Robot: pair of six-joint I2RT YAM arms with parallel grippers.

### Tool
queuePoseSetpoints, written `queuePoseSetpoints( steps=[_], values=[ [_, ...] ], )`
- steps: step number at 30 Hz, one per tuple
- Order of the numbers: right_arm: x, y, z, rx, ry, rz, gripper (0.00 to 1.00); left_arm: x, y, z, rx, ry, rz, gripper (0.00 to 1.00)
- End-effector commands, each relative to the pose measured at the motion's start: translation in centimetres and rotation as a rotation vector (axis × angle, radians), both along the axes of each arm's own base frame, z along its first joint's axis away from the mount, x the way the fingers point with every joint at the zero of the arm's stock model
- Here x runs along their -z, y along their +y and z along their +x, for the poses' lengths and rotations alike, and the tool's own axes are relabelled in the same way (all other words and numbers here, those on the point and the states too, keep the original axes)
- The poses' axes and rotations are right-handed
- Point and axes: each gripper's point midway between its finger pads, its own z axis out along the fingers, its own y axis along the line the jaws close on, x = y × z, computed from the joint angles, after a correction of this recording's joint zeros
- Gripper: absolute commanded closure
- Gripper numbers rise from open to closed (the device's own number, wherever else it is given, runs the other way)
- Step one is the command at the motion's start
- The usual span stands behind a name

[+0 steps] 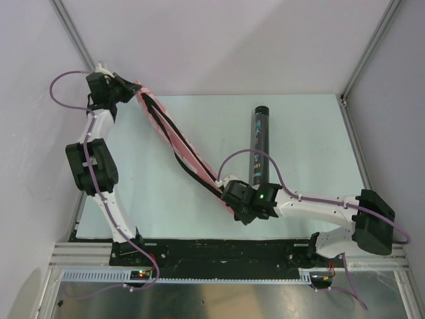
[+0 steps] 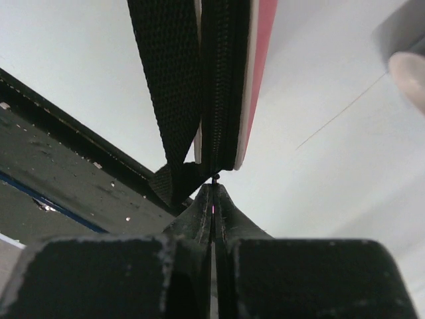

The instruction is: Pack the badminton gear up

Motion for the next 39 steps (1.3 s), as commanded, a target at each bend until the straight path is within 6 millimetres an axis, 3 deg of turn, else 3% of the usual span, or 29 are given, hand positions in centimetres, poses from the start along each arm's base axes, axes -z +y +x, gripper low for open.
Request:
queuePoseSetpoints(
  steps=[1, 4, 7, 9, 11, 13, 17, 22, 26, 33, 39],
  values=[
    [2.8, -2.0, -4.0, 0.054, 0.121, -0.09, 1.0, 0.7, 2.7, 1.9, -0.117, -0.034, 0.088, 1.0],
    [3.2, -0.8, -4.5, 0.055, 0.128, -0.037, 1.0, 0.8, 1.6, 1.9, -0.093, -0.032, 0.086, 1.0],
    [2.5, -0.2, -3.1, 0.094, 0.076, 0.022, 1.0, 0.5, 0.6, 1.4, -0.072, -0.041, 0.111, 0.97],
    [1.4, -0.4, -1.7, 0.137, 0.033, 0.059, 0.97, 0.5, 0.0, 0.7, -0.07, -0.035, 0.126, 0.89],
    [-0.1, -0.9, -0.5, 0.178, -0.011, 0.101, 0.87, 0.1, -0.2, -0.2, -0.072, -0.039, 0.14, 0.75],
    [-1.6, -1.4, 0.2, 0.192, -0.037, 0.149, 0.73, -0.7, -0.4, -1.0, -0.072, -0.048, 0.15, 0.59],
    [-5.4, -2.3, 1.2, 0.208, -0.092, 0.276, 0.44, -2.9, -1.1, -2.7, -0.056, -0.083, 0.175, 0.37],
    [-9.7, -3.7, 2.5, 0.235, -0.174, 0.412, 0.34, -5.5, -1.8, -5.6, -0.06, -0.112, 0.228, 0.24],
    [-11.8, -4.7, 3.4, 0.254, -0.225, 0.473, 0.31, -5.4, -1.2, -8.3, -0.1, -0.048, 0.29, 0.04],
    [-11.7, -4.4, 3.2, 0.269, -0.194, 0.494, 0.31, -5.6, 0.7, -13.6, -0.207, -0.002, 0.42, 0.0],
    [-11.8, -1.4, 3.2, 0.219, -0.179, 0.551, 0.32, -4.7, -2.2, -17.2, -0.119, -0.003, 0.397, 0.0]
  ],
)
